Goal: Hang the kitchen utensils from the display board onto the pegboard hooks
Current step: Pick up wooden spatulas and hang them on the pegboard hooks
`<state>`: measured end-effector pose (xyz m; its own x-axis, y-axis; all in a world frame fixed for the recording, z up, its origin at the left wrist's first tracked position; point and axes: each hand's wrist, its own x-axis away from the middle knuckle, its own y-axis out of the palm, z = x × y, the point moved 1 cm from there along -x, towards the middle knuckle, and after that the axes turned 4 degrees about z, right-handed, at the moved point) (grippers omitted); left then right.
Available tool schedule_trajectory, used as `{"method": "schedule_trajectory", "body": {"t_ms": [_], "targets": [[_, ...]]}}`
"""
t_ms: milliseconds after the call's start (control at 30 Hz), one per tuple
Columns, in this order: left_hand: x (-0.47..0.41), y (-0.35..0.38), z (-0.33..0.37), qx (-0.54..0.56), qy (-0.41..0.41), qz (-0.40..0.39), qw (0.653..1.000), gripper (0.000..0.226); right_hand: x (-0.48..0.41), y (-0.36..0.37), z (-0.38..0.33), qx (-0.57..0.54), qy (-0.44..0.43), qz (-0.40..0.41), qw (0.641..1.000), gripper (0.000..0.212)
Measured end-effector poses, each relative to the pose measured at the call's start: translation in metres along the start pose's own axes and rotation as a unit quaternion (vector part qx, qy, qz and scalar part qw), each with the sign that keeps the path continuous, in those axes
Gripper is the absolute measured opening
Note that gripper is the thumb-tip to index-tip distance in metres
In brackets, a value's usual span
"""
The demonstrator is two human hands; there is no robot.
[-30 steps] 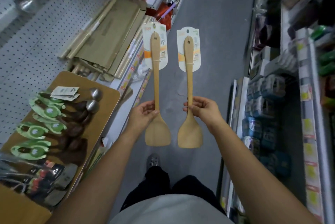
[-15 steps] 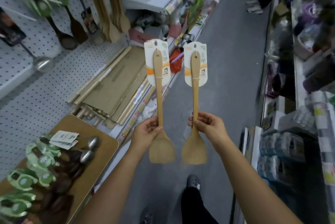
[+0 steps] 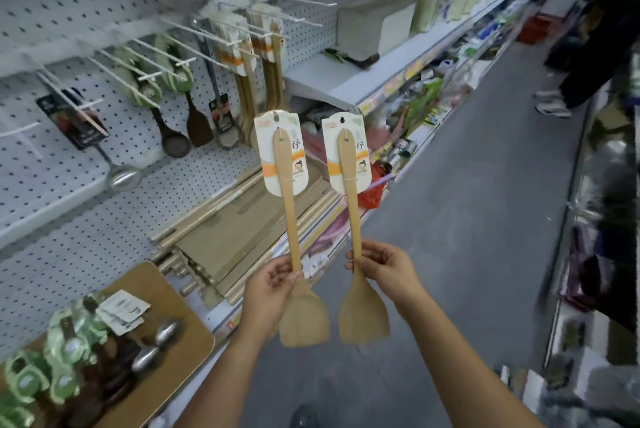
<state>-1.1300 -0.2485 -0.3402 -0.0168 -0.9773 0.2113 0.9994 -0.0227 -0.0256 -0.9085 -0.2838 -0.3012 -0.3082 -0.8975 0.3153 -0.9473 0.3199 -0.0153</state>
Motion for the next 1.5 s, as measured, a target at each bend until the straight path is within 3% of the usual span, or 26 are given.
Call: {"method": "schedule_trajectory", "body": {"t_ms": [467, 800, 1100, 1500], "targets": [[-0.063, 0.014, 0.011, 0.012, 0.029, 0.079, 0.996, 0.032, -0.102, 0.0, -0.029, 0.023, -0.025, -0.074, 0.997, 0.023], [-0.083, 0.109, 0.026, 0.023, 0.026, 0.252, 0.967, 0.026, -0.215, -0.05, -0.051, 0.059, -0.054, -0.207, 0.975, 0.018], [-0.102, 0.178, 0.052, 0.057, 0.002, 0.372, 0.926, 0.025, -0.284, -0.082, -0.089, 0.055, -0.013, -0.277, 0.959, 0.017], [-0.189, 0.197, 0.043, 0.064, 0.051, 0.351, 0.933, 0.045, -0.386, -0.071, -0.137, 0.063, -0.058, -0.237, 0.968, 0.016]]}}
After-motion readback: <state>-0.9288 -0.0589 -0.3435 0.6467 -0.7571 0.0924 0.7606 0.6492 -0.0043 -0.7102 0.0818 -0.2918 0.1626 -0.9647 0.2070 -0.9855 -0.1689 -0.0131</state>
